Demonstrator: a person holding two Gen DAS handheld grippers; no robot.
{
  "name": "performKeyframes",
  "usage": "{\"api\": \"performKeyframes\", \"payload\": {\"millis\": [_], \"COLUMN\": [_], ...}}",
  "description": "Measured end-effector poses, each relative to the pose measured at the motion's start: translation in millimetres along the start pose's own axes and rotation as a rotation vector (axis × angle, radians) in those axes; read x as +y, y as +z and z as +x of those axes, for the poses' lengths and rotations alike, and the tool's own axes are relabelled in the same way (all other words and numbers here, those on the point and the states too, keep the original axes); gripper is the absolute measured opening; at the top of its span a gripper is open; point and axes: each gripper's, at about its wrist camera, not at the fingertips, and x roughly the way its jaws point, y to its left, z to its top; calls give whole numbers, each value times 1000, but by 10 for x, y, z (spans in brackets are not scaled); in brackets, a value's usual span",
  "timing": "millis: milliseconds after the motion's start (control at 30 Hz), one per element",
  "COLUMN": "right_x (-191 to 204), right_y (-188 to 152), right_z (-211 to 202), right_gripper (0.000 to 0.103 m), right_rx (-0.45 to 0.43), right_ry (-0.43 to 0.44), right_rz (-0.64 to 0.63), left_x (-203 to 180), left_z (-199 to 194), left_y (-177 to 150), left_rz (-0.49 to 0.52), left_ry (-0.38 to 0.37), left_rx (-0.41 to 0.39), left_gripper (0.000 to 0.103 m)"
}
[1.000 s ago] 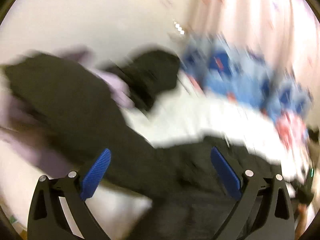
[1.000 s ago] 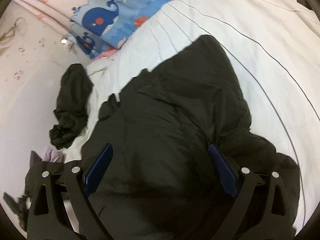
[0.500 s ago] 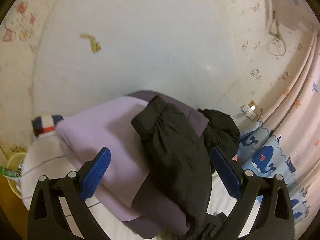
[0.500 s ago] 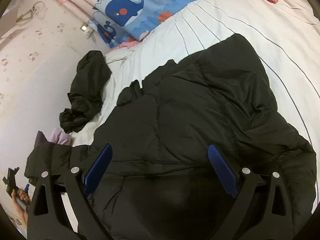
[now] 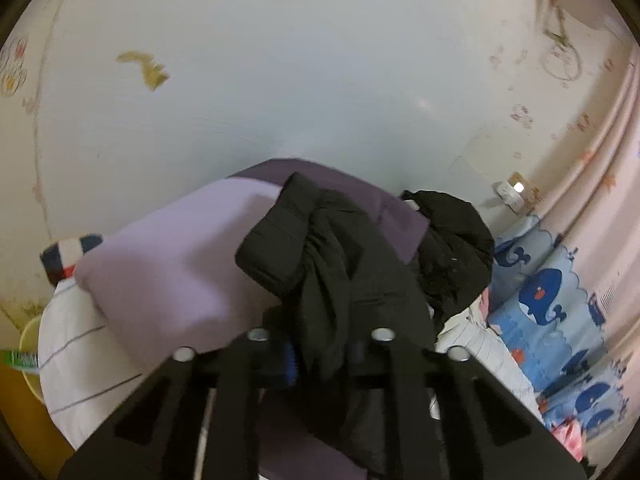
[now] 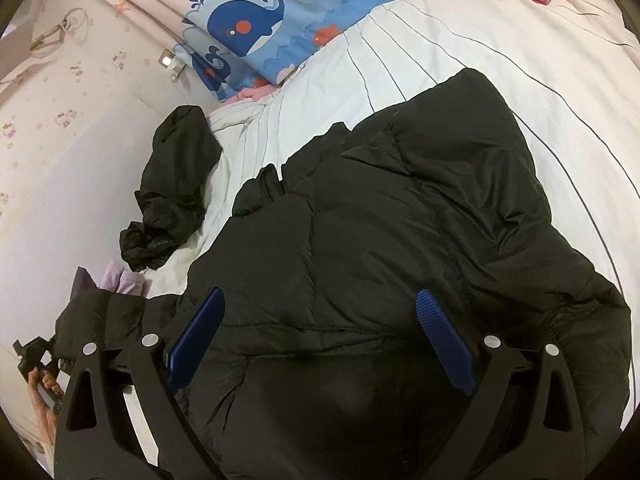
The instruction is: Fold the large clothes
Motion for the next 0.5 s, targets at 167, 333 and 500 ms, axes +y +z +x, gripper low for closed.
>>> {"api": "performKeyframes", "payload": {"millis": [167, 333, 500], "right_x": [22, 64, 79], "right_y": [29, 45, 88], "right_z": [-67, -102, -159], "right_gripper": [93, 93, 93], "right_rx": [-21, -32, -46], "right_ry": [-5, -9, 13], "right_rz": [-12, -29, -34], "left_x": [-251, -693, -1339], "left_z": [-210, -453, -627], "left_y": [-1, -58, -283], "left_rz": [59, 129, 210], "left_ry": [-81, -203, -364], "left_rx": [-41, -54, -37], "left_gripper": [10, 9, 9]}}
